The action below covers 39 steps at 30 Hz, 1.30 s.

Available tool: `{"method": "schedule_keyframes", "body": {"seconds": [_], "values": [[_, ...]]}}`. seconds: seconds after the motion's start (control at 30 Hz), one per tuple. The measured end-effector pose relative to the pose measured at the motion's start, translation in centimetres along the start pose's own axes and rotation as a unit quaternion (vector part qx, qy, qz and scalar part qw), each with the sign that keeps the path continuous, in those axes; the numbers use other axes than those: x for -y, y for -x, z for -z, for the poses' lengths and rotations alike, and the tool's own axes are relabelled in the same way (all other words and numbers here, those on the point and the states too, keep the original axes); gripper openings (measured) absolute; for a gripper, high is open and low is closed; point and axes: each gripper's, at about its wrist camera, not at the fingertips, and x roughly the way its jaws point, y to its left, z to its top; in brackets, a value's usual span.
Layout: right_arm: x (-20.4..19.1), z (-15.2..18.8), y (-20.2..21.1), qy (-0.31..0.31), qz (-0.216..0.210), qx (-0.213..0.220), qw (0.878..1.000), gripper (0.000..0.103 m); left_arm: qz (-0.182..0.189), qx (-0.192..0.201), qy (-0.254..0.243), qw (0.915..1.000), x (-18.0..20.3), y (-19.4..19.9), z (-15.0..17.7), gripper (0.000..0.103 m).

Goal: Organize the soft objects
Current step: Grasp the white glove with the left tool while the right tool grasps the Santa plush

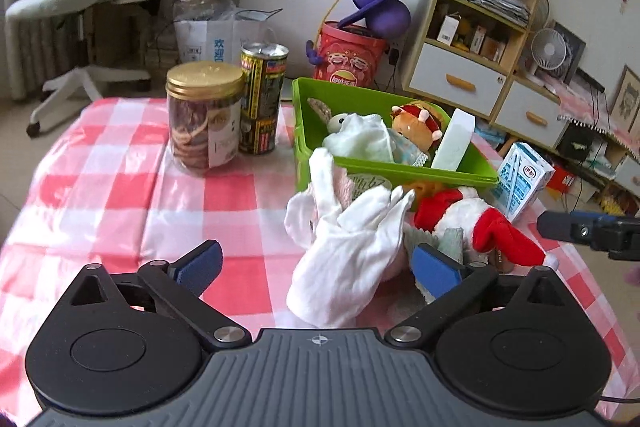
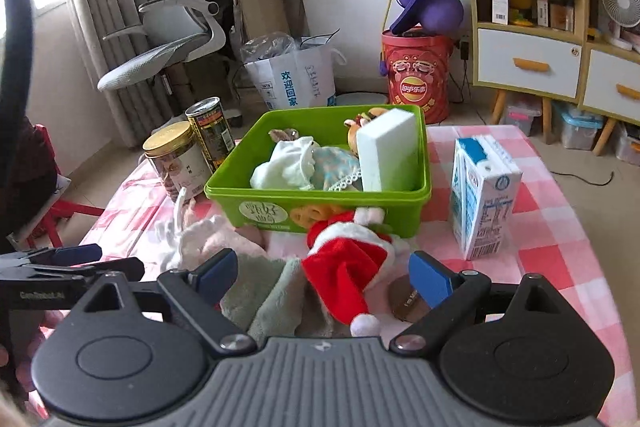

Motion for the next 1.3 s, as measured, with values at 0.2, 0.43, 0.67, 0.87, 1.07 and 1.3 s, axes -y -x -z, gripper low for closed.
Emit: {"method": "schedule_keyframes", "body": {"seconds": [0.2, 0.43, 0.67, 0.87, 1.07, 1.3], "values": [[0.6, 1.9, -1.6, 0.001, -0.004, -0.019, 1.000, 0.067, 0.000, -0.019, -0.009, 0.9998, 0.3, -1.2, 1.5, 0.098], [1.7, 2.9, -3.8, -0.029, 0.012, -0.041, 0.999, 0.067, -0.019, -0.059, 0.013, 0.9980, 0.1, -3.7, 2.4, 0.097], [1.8, 2.3, -5.1, -0.074, 0.030, -0.032, 0.996, 0.067, -0.015, -0.070, 0.083, 0.9939, -0.7, -4.8, 2.1, 0.086], [1.4, 1.7, -5.8, -0.076, 0.053, -0.017, 0.996, 0.059, 0.010, -0.066, 0.089, 0.9938, -0.3, -4.8, 1.8, 0.066], [1.1, 1.8, -6.6, -0.065, 0.060, -0.021, 0.996, 0.047, 0.020, -0.060, 0.083, 0.9945, -0.2, -4.6, 1.6, 0.055], [0.9, 1.7, -7.1, -0.067, 0.053, -0.026, 0.996, 0.031, 0.030, -0.066, 0.083, 0.9939, -0.4, -4.5, 1.3, 0.045]]}}
